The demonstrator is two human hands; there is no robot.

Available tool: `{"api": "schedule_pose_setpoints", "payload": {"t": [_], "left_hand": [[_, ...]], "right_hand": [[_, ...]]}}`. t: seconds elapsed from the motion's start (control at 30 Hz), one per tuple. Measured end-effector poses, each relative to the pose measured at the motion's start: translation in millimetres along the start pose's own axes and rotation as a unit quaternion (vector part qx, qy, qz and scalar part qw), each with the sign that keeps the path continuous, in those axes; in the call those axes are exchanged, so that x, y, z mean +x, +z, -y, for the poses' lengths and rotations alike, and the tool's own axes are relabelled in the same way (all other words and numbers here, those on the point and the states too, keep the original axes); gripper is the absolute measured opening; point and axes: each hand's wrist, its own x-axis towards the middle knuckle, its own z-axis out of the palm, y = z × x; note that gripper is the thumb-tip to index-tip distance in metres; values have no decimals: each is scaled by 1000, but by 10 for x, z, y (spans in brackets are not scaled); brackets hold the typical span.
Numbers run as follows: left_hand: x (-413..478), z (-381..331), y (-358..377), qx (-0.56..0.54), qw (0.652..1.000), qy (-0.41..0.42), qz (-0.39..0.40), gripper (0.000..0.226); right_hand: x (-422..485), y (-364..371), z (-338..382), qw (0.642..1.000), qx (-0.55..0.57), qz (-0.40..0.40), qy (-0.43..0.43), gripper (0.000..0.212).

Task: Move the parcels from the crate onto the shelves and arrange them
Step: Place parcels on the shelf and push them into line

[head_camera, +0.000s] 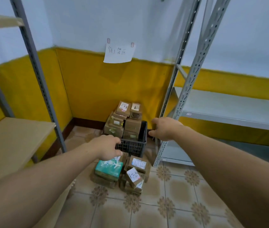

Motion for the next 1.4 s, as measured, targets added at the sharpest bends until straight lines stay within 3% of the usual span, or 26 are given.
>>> {"api": "schedule_pose_setpoints", "payload": {"t": [0.37, 0.53, 0.63, 0.77, 0.97, 1.13, 1.27, 1.4], "left_hand": [[1896, -119, 965, -125, 970, -160, 133, 57], [2547, 87, 1637, -174, 947, -190, 191, 46], [2853, 277, 2054, -204, 937, -198, 200, 46], [3166, 460, 2468, -232, 928, -210, 203, 51], [3522, 544, 3165, -278, 905, -284, 150, 56], [3987, 310, 3816, -337, 852, -382, 123, 60], [4478, 124, 4335, -435, 781, -446, 31, 53], [4790, -55, 4940, -542, 694, -469, -64, 66]], "right_hand": [[1944, 1072, -1083, 990, -15, 129, -61, 44], [2666, 1974, -1266, 973, -26, 212, -87, 68], [2940, 2422, -1253, 967, -14, 243, -79, 74], [3222, 2868, -1122, 962, 1, 263, -76, 59], [3800, 3619, -1055, 956, -13, 268, -118, 66], [4531, 4521, -1094, 932, -36, 305, -193, 118], [5017, 5173, -1219, 926, -15, 311, -212, 94], [5342, 5759, -1303, 927, 20, 305, -219, 101]]}}
